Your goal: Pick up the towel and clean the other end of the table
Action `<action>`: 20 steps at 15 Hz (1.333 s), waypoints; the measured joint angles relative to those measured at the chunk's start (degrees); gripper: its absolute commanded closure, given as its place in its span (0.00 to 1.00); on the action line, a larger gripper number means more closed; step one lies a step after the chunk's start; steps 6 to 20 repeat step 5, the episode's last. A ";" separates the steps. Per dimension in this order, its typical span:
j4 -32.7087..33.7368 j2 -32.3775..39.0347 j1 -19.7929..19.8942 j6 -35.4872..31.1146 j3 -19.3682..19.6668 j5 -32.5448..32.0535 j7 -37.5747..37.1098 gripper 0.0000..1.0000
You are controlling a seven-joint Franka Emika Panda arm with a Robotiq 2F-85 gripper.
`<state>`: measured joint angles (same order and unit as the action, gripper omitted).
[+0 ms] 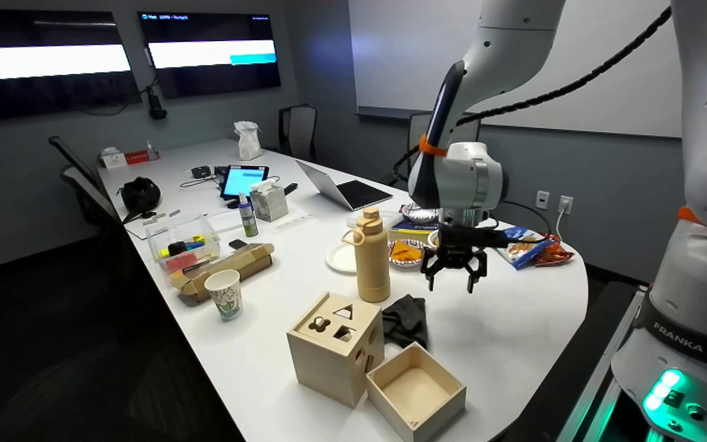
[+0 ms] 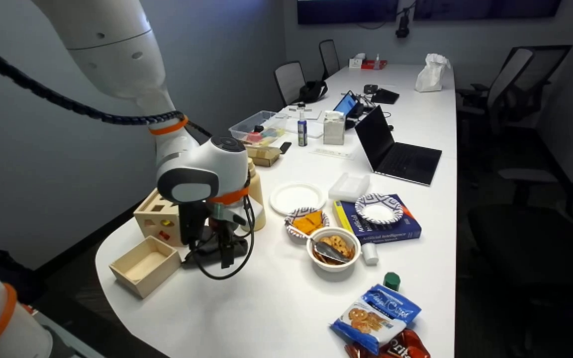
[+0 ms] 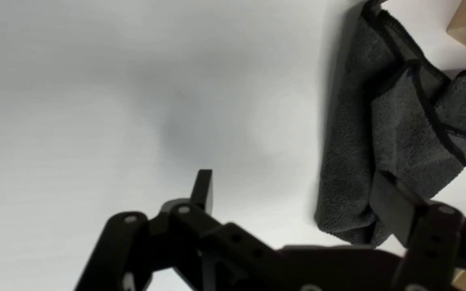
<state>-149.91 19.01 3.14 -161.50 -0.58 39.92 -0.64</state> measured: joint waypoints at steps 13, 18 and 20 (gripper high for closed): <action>-5.87 -9.09 0.04 0.07 4.99 -7.25 -0.26 0.00; -5.87 -9.09 0.04 0.07 4.99 -7.25 -0.26 0.00; -5.87 -9.09 0.04 0.07 4.99 -7.25 -0.26 0.00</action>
